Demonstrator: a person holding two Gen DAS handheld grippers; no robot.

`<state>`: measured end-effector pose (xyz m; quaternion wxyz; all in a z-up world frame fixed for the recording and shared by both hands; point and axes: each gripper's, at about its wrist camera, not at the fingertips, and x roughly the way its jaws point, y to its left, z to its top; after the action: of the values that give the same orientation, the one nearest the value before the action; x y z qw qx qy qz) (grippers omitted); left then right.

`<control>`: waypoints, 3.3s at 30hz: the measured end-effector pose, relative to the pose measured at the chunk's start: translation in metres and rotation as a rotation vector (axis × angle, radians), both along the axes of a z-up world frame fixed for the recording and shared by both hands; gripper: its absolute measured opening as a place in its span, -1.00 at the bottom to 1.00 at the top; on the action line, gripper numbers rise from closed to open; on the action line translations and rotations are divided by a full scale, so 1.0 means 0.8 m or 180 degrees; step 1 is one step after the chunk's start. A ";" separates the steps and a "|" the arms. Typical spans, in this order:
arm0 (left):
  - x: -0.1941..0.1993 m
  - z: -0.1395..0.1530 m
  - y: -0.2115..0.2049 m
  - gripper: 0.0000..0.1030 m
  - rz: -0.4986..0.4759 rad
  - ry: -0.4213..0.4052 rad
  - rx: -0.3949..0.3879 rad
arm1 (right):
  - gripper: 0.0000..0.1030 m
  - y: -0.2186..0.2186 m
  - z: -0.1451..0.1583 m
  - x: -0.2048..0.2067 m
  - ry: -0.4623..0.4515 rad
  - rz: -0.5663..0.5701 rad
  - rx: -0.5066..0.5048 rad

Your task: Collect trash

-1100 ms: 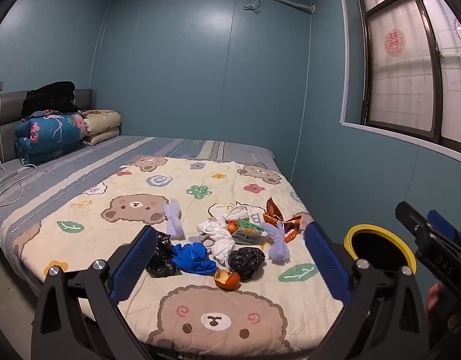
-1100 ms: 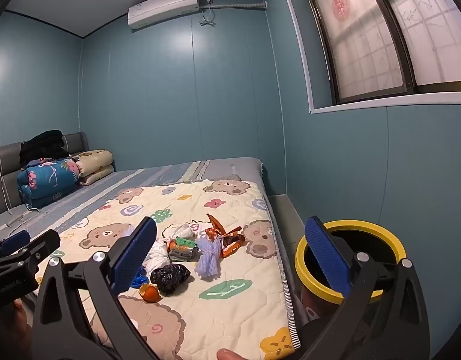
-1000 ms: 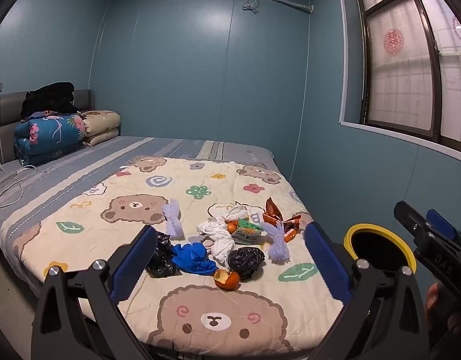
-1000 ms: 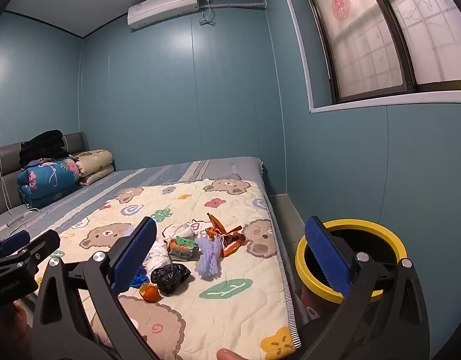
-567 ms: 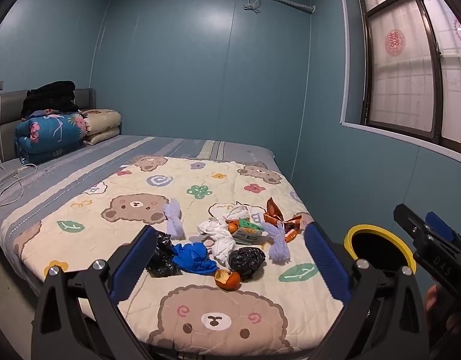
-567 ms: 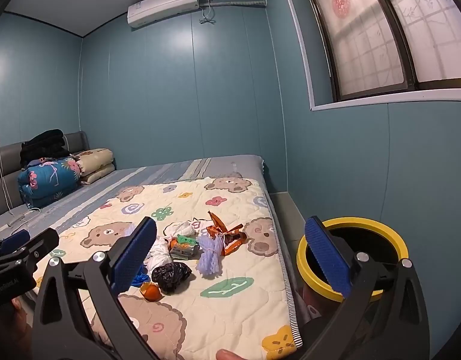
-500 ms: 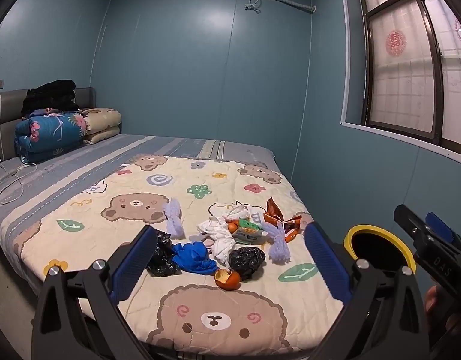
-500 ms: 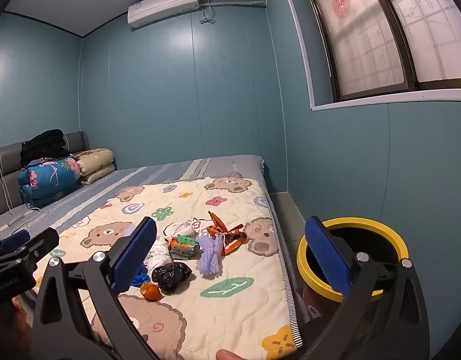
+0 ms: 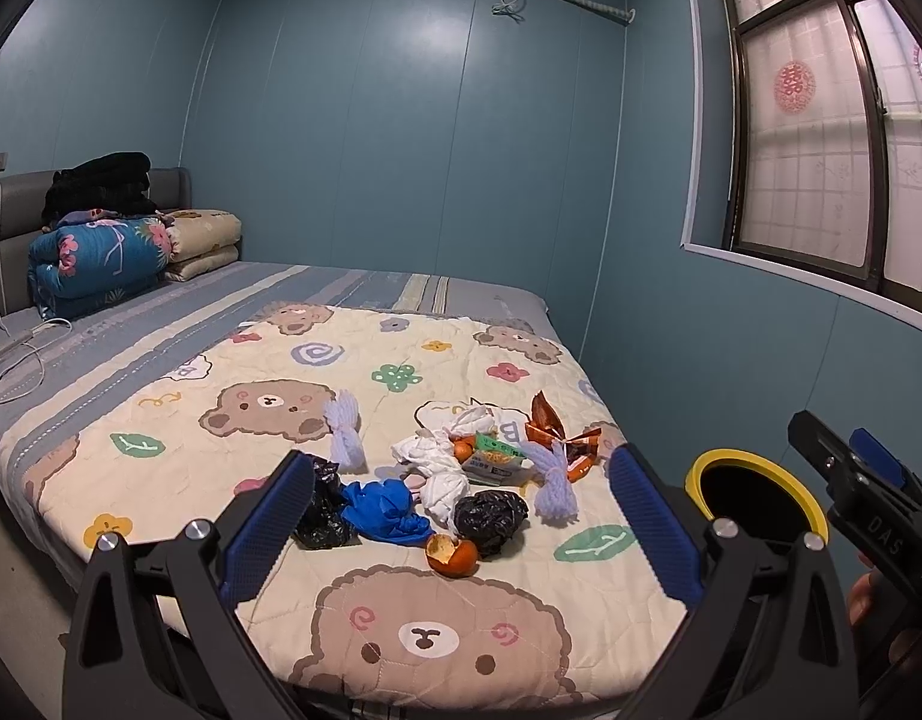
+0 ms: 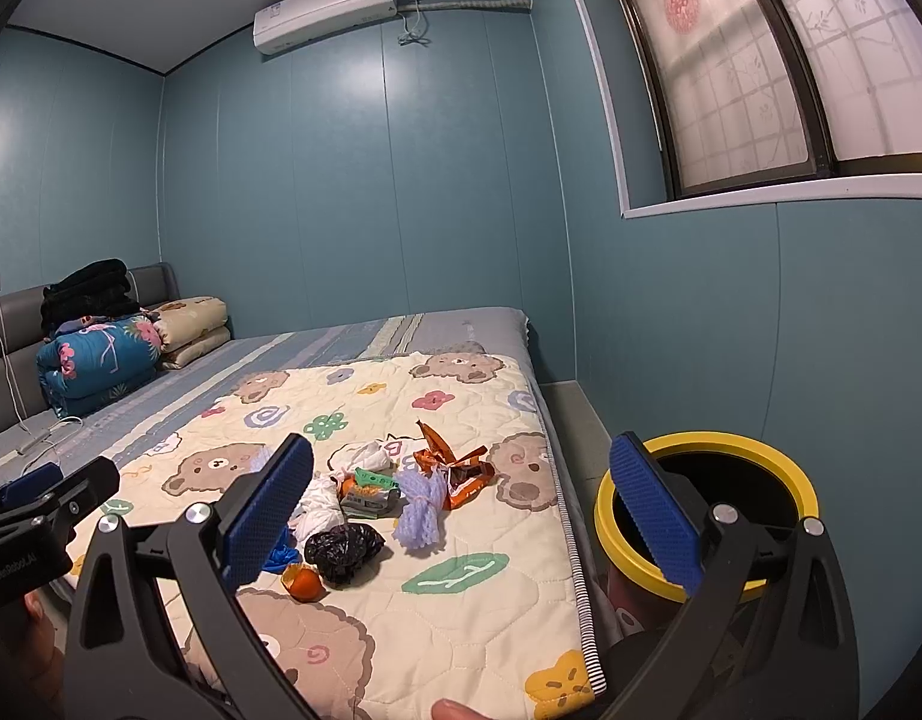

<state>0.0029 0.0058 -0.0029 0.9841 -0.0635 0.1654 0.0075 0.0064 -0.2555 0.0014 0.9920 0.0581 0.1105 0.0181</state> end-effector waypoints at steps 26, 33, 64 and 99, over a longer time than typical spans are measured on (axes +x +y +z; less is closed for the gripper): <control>-0.001 -0.005 -0.001 0.85 0.0005 0.0066 -0.0045 | 0.85 0.001 -0.001 0.002 0.0032 0.0003 0.0019; 0.000 -0.005 -0.001 0.85 0.0002 0.0074 -0.0049 | 0.85 0.002 0.001 0.002 0.0038 0.0009 0.0020; -0.001 -0.004 -0.002 0.85 -0.0006 0.0093 -0.0054 | 0.85 0.002 0.001 0.002 0.0044 0.0011 0.0037; 0.178 -0.135 0.183 0.85 0.0315 0.1499 -0.0295 | 0.85 0.034 -0.137 0.260 0.1428 0.0824 -0.0120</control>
<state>0.1457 0.1524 -0.1108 0.9129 -0.1130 0.3871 0.0627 0.2141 -0.2285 -0.1085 0.9330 0.0275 0.3346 0.1295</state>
